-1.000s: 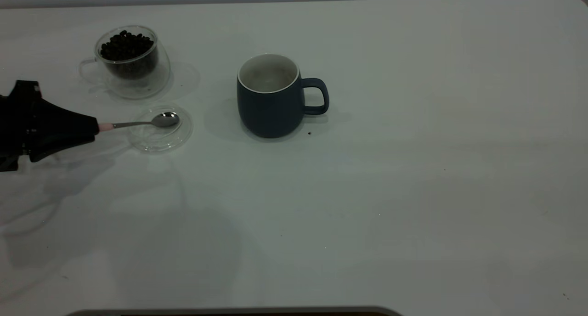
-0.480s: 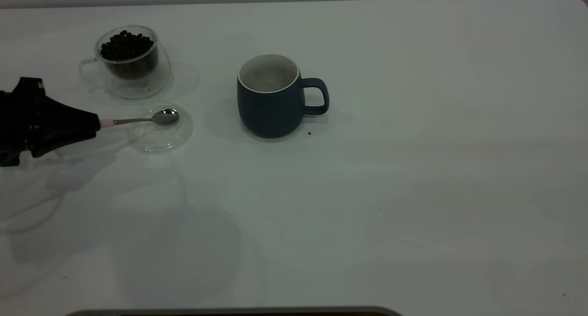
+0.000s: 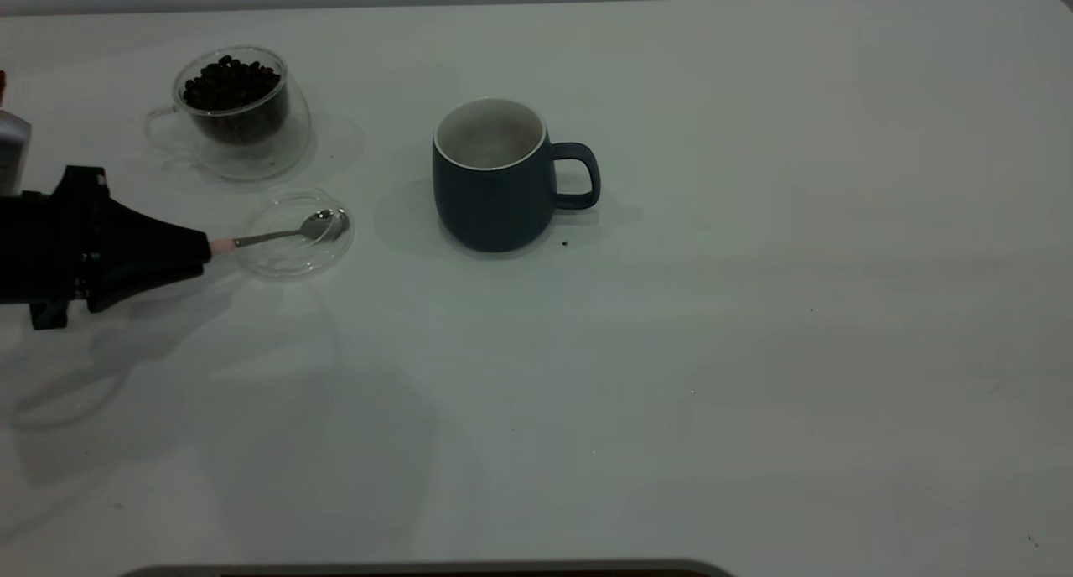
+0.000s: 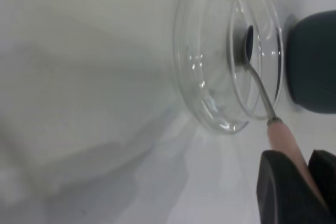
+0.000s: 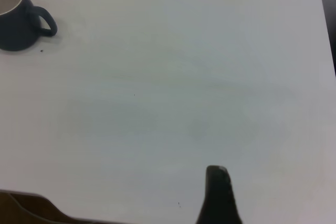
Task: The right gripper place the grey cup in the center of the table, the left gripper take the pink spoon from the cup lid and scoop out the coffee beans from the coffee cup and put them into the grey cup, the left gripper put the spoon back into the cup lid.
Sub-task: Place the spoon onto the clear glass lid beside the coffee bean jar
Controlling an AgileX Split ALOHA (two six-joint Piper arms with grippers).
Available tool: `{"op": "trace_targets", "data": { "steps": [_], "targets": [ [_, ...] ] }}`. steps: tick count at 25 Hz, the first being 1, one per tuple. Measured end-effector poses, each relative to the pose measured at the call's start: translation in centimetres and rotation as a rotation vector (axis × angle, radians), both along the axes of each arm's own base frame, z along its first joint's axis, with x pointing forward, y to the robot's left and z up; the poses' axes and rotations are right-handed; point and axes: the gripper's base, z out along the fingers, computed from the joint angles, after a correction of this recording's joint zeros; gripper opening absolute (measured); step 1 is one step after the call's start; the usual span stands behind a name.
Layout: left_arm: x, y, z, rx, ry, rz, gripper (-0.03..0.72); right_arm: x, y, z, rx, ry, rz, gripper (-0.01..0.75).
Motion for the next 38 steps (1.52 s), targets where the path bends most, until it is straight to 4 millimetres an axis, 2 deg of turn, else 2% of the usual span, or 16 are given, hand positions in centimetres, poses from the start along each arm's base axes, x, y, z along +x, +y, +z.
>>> {"op": "trace_targets", "data": {
  "steps": [8,11,14,20,25,33,38],
  "targets": [
    [0.6,0.2,0.0,0.003,-0.021,0.0,0.123,0.0,0.0,0.0,0.0,0.0,0.0,0.591],
    [0.6,0.2,0.0,0.003,-0.02,0.0,0.148,0.0,0.0,0.0,0.001,0.0,0.0,0.591],
    [0.5,0.2,0.0,0.008,-0.017,0.0,0.228,0.0,0.0,0.0,0.001,0.0,0.0,0.591],
    [0.5,0.2,0.0,0.008,-0.017,0.0,0.442,0.0,0.0,0.0,0.001,0.0,0.0,0.591],
    [0.5,0.3,0.0,0.01,-0.016,0.002,0.552,0.0,0.0,0.0,0.001,0.0,0.0,0.591],
    [0.3,1.8,-0.1,0.028,-0.005,0.051,0.579,0.0,0.0,0.0,0.001,0.0,0.0,0.591],
    [1.0,2.7,1.7,0.058,-0.053,0.071,0.579,0.0,0.0,0.0,0.001,0.0,0.0,0.591]
  ]
}}
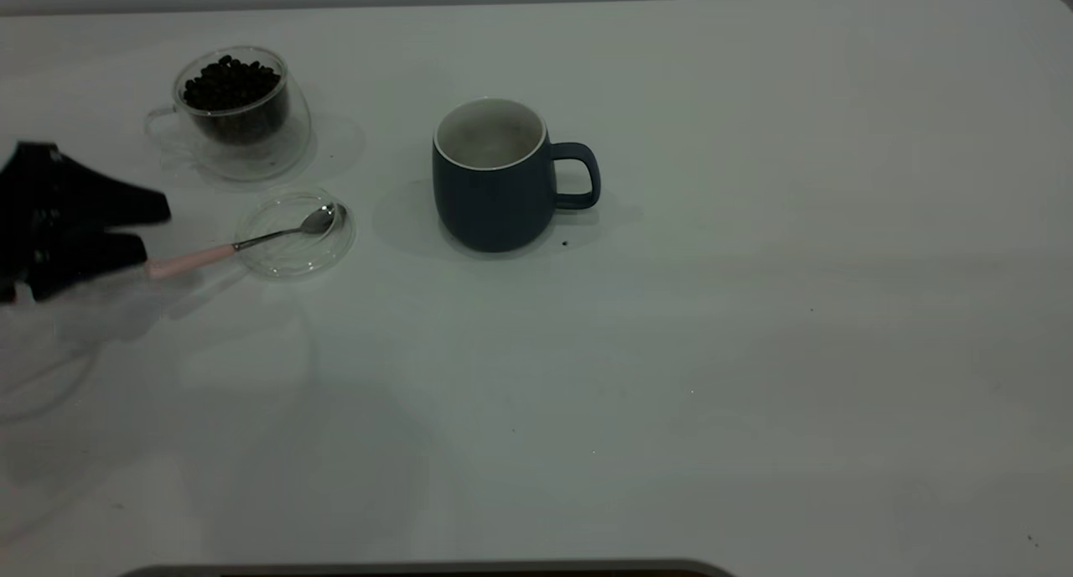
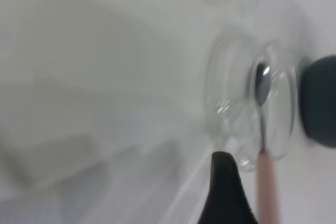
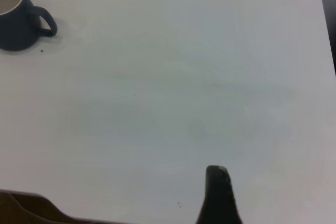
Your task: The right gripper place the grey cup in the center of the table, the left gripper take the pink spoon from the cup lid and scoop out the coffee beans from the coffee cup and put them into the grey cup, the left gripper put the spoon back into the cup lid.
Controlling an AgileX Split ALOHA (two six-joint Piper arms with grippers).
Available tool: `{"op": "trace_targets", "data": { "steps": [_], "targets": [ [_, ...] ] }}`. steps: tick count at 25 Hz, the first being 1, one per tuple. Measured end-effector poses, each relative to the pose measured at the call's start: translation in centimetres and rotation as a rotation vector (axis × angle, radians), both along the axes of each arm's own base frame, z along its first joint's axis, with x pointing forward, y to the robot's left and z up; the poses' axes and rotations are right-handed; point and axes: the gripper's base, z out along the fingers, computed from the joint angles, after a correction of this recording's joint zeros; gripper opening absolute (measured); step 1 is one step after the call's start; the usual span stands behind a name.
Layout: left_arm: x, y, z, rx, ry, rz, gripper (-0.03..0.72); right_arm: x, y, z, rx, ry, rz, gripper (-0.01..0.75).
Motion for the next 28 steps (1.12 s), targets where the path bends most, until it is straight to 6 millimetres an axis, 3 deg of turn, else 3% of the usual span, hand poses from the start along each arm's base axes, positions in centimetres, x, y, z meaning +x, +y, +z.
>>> {"op": "trace_targets", "data": {
  "steps": [11,15,20,28],
  "targets": [
    [1.3,0.1,6.0,0.082,-0.11,-0.071,0.582,0.0,0.0,0.0,0.0,0.0,0.0,0.591],
    [1.9,-1.5,9.7,0.167,-0.115,-0.114,0.582,0.0,0.0,0.0,0.0,0.0,0.0,0.591],
    [1.8,-3.8,15.7,0.288,-0.098,-0.147,0.582,0.0,0.0,0.0,0.0,0.0,0.0,0.591],
    [0.8,-5.7,23.6,0.514,0.2,-0.263,0.582,0.0,0.0,0.0,0.0,0.0,0.0,0.591]
  ]
}}
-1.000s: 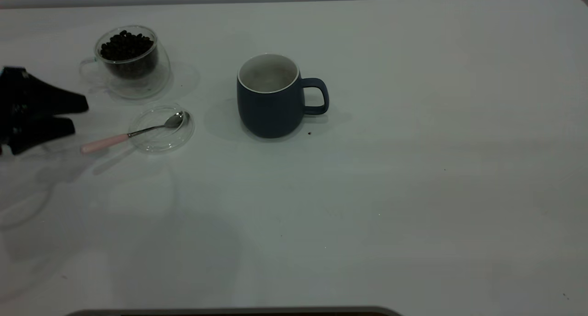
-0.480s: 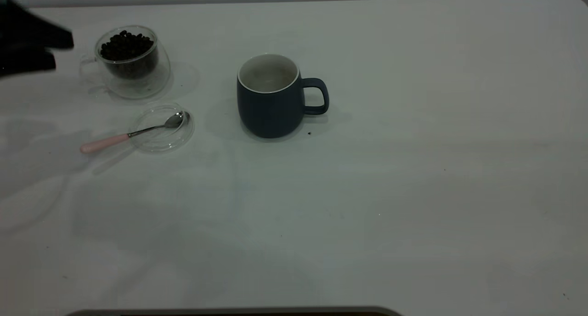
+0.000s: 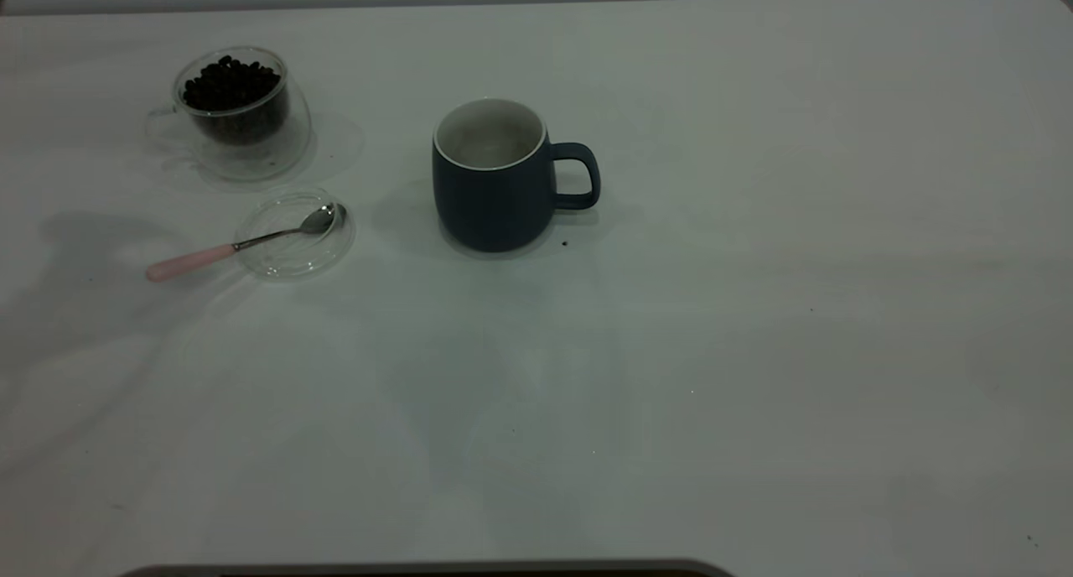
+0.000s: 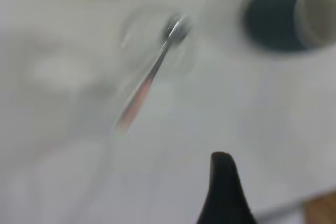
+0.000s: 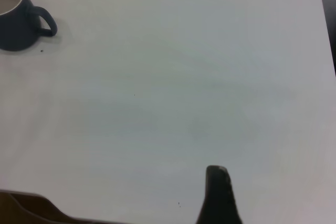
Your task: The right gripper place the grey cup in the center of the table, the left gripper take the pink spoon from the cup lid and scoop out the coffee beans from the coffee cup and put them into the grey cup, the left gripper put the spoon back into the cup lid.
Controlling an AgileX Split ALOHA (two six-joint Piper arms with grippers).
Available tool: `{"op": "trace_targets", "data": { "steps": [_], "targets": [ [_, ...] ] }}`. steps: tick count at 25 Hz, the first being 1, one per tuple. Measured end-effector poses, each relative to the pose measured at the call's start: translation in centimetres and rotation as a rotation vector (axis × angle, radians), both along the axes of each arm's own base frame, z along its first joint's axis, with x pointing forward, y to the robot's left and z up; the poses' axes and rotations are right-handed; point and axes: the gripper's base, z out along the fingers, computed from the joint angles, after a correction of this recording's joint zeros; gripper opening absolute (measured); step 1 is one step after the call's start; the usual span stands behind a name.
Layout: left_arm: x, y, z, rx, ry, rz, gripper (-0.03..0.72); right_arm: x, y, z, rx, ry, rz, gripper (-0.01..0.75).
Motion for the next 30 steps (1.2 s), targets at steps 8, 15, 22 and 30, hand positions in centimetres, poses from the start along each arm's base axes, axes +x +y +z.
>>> {"op": "trace_targets", "data": {
  "steps": [8,15,22,30],
  "targets": [
    [-1.1,-1.9,4.9,0.38,0.231,0.015,0.582,0.0,0.0,0.0,0.0,0.0,0.0,0.591],
    [-3.6,-4.1,8.8,0.409,0.107,0.021,0.582,0.0,0.0,0.0,0.0,0.0,0.0,0.591],
    [-10.4,-4.1,12.9,0.329,-0.064,0.034,0.582,0.0,0.0,0.0,0.0,0.0,0.0,0.591],
    [-18.4,-2.6,11.4,0.314,-0.133,0.046,0.582,0.0,0.0,0.0,0.0,0.0,0.0,0.591]
  ]
}}
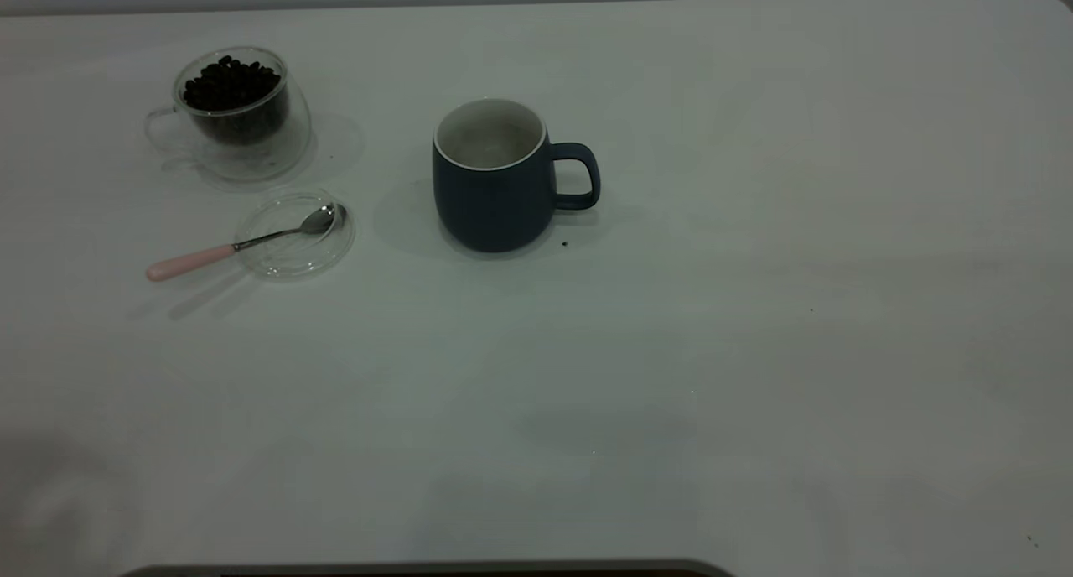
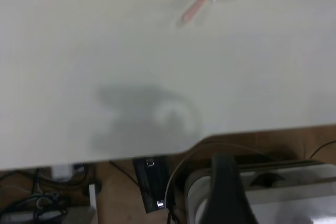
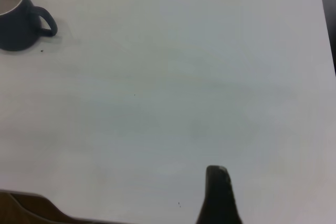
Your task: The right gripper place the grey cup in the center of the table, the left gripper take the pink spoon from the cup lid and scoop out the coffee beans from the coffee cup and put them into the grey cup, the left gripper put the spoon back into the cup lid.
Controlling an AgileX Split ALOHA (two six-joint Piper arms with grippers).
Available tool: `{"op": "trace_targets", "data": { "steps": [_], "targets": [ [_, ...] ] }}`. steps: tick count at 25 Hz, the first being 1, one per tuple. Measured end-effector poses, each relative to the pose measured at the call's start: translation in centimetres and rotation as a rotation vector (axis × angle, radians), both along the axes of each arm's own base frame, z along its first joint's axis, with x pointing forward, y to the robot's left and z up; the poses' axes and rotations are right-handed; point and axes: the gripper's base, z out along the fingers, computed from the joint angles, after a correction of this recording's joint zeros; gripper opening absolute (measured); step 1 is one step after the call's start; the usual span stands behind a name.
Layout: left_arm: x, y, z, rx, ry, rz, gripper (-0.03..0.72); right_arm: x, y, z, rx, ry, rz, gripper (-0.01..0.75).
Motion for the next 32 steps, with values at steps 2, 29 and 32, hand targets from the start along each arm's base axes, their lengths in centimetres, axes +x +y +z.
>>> {"op": "trace_targets", "data": {
  "steps": [2,29,32],
  "targets": [
    [-2.1,0.4,-1.2,-0.001,-0.01,0.0,0.582,0.0,0.0,0.0,0.0,0.0,0.0,0.591],
    [-14.5,2.3,-8.3,0.058,-0.474,0.094,0.582,0.0,0.0,0.0,0.0,0.0,0.0,0.591],
    [-14.6,2.3,-8.4,0.057,-0.479,0.094,0.582,0.0,0.0,0.0,0.0,0.0,0.0,0.591]
  ]
}}
